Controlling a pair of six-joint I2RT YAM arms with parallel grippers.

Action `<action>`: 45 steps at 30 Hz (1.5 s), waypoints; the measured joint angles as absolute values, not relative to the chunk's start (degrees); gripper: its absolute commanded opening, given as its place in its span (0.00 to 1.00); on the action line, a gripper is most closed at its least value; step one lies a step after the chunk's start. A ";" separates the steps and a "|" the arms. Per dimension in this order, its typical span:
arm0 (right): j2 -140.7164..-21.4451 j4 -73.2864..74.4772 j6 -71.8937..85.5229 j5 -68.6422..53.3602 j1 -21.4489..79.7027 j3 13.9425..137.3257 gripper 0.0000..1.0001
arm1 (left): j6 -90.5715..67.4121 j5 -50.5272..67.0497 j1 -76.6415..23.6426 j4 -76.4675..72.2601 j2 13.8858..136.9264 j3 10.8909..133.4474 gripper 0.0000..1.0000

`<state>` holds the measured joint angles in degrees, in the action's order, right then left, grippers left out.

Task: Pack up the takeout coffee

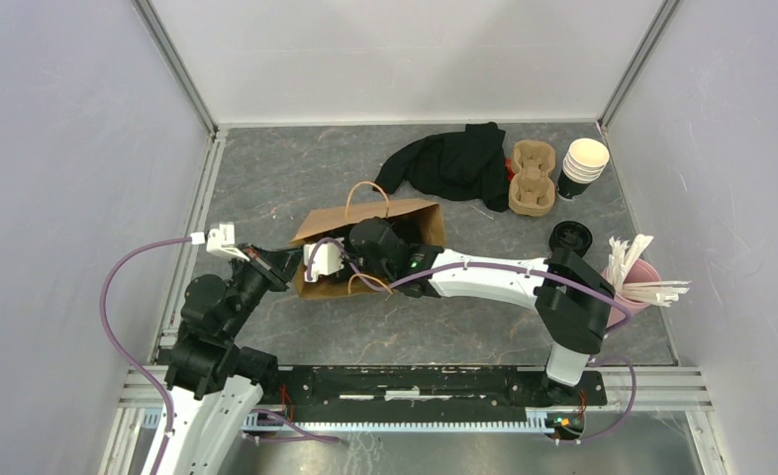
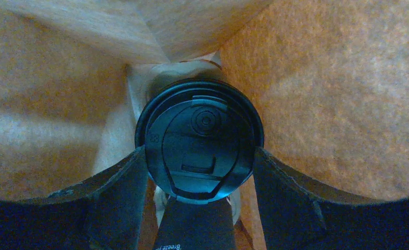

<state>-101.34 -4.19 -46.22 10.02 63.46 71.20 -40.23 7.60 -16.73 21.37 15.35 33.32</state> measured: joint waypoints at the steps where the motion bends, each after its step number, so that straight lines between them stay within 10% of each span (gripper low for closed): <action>1: -101.34 -4.14 -46.19 10.00 63.46 71.22 0.55 | -40.23 7.57 -16.73 21.56 15.35 33.39 0.02; 17: -101.30 0.16 -44.10 9.28 63.53 71.79 0.98 | -40.25 3.05 -16.73 24.71 16.56 35.64 0.02; 45: -94.41 13.08 -34.00 7.75 66.54 77.30 0.97 | -43.27 0.93 -16.73 24.99 21.04 38.35 0.02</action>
<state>-94.41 13.08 -34.00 7.75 66.54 77.30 -43.27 0.93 -16.73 24.99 21.04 38.35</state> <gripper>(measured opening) 0.976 0.022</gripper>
